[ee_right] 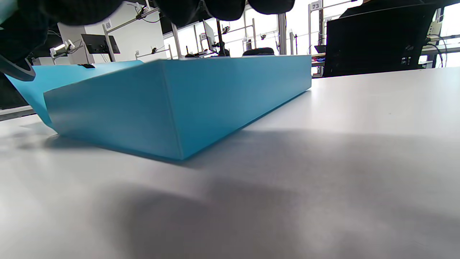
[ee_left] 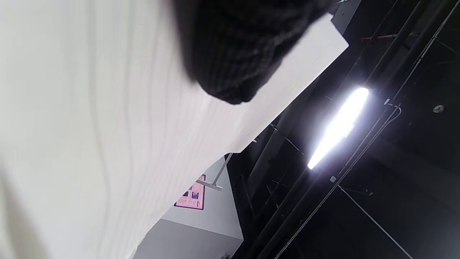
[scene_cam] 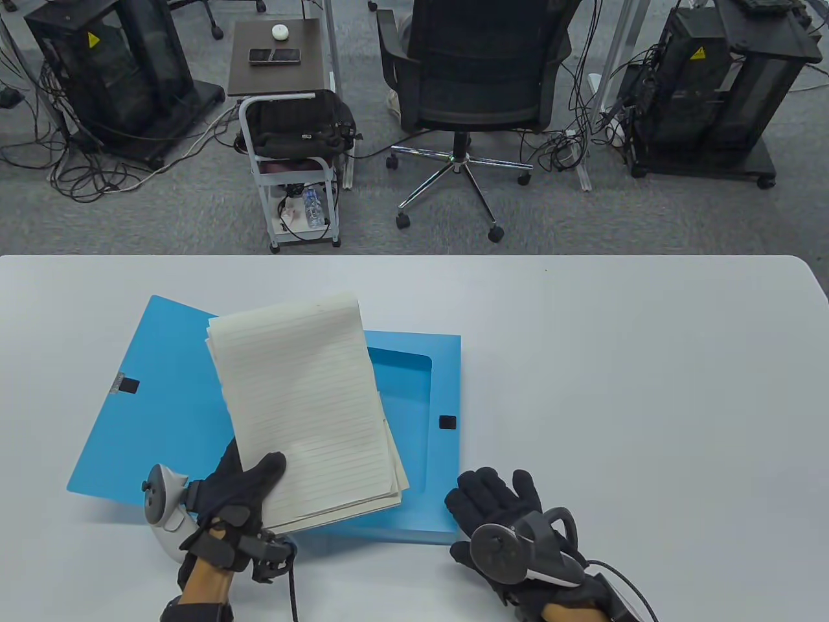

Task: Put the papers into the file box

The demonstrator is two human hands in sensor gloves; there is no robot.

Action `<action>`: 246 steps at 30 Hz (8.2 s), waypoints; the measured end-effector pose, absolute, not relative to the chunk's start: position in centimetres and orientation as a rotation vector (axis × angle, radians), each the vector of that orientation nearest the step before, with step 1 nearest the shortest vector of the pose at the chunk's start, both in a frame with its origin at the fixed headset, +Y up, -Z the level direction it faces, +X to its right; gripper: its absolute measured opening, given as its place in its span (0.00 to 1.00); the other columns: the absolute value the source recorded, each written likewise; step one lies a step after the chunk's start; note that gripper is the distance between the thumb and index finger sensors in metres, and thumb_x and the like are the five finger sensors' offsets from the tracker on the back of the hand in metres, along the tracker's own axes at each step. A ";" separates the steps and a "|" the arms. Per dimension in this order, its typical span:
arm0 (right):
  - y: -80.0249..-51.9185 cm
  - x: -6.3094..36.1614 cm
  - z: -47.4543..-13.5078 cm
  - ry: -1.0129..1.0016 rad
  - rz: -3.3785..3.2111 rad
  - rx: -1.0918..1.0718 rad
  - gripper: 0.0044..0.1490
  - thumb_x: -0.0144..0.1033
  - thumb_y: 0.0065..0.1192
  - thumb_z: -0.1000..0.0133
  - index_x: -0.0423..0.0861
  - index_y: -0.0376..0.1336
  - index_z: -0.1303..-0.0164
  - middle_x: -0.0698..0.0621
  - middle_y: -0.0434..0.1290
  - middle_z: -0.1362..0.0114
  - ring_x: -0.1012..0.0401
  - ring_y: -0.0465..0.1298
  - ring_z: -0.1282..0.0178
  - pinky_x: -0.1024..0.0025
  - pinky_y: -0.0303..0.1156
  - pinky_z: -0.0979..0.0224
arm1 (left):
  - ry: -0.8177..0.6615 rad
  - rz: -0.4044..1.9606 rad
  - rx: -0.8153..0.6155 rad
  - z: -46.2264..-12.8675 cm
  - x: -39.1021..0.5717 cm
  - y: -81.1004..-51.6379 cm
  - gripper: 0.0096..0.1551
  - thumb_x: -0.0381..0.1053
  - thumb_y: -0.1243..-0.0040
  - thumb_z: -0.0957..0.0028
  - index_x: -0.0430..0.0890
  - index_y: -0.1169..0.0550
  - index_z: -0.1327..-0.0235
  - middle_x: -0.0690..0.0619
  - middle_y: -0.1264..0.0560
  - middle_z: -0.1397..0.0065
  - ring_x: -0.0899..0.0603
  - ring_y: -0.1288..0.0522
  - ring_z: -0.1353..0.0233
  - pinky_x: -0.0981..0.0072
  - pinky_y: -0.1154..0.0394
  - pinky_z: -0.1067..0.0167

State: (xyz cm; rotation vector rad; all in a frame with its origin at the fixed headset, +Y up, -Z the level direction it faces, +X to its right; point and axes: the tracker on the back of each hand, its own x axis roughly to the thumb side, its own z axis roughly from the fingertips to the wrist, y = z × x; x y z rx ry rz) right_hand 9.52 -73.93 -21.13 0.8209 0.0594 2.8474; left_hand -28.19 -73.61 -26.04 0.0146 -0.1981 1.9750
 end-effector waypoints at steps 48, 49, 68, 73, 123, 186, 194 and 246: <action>-75.3 9.2 -21.8 0.333 2.880 0.877 0.40 0.50 0.48 0.52 0.57 0.42 0.31 0.53 0.41 0.20 0.46 0.49 0.19 0.31 0.49 0.24 | 0.531 1.374 -0.380 -31.4 -39.1 -74.6 0.40 0.47 0.27 0.60 0.51 0.30 0.31 0.39 0.19 0.42 0.33 0.09 0.60 0.54 0.12 0.71; -75.3 9.2 -21.8 0.333 2.882 0.881 0.40 0.50 0.48 0.52 0.57 0.42 0.31 0.53 0.41 0.20 0.46 0.50 0.19 0.31 0.49 0.24 | 0.536 1.361 -0.397 -31.4 -39.0 -74.8 0.40 0.47 0.27 0.60 0.51 0.30 0.31 0.39 0.19 0.42 0.33 0.09 0.60 0.54 0.13 0.71; -75.3 9.1 -21.8 0.325 2.883 0.890 0.40 0.50 0.48 0.53 0.57 0.42 0.31 0.52 0.42 0.20 0.44 0.51 0.19 0.30 0.49 0.24 | 0.624 0.807 -0.641 -33.4 -32.7 -75.1 0.45 0.54 0.26 0.64 0.40 0.32 0.35 0.42 0.21 0.47 0.35 0.12 0.56 0.48 0.17 0.62; -75.3 9.1 -21.8 0.324 2.881 0.889 0.40 0.50 0.48 0.53 0.57 0.42 0.31 0.52 0.42 0.20 0.45 0.51 0.19 0.30 0.49 0.24 | 0.584 0.607 -0.688 -34.6 -29.1 -74.6 0.48 0.59 0.27 0.65 0.37 0.32 0.36 0.41 0.20 0.48 0.35 0.11 0.57 0.48 0.16 0.63; -75.4 9.4 -22.3 0.292 2.802 0.878 0.37 0.52 0.45 0.54 0.58 0.47 0.33 0.55 0.45 0.21 0.52 0.53 0.18 0.33 0.53 0.24 | 0.985 0.316 -0.050 -36.6 -37.0 -68.7 0.62 0.83 0.53 0.68 0.65 0.63 0.25 0.46 0.73 0.21 0.31 0.75 0.19 0.30 0.76 0.31; -75.6 10.1 -23.0 0.366 2.696 0.823 0.35 0.51 0.45 0.53 0.59 0.47 0.34 0.58 0.43 0.21 0.52 0.50 0.18 0.46 0.55 0.21 | 0.166 0.584 -0.496 -33.7 -5.1 -69.1 0.39 0.45 0.28 0.59 0.33 0.30 0.37 0.23 0.24 0.50 0.26 0.15 0.61 0.54 0.08 0.74; -76.3 11.2 -23.5 0.448 2.566 0.824 0.36 0.51 0.45 0.53 0.60 0.45 0.33 0.59 0.39 0.21 0.51 0.48 0.18 0.45 0.53 0.20 | 0.175 0.368 -0.483 -33.6 -1.9 -69.9 0.40 0.49 0.29 0.59 0.33 0.31 0.36 0.22 0.26 0.49 0.24 0.17 0.61 0.54 0.08 0.73; -76.3 20.2 -27.0 0.201 2.948 0.261 0.62 0.67 0.49 0.62 0.54 0.23 0.32 0.41 0.18 0.25 0.38 0.26 0.22 0.26 0.24 0.31 | 0.092 0.635 -0.111 -26.6 -25.4 -73.6 0.57 0.80 0.50 0.63 0.65 0.55 0.21 0.50 0.72 0.18 0.33 0.78 0.20 0.33 0.85 0.39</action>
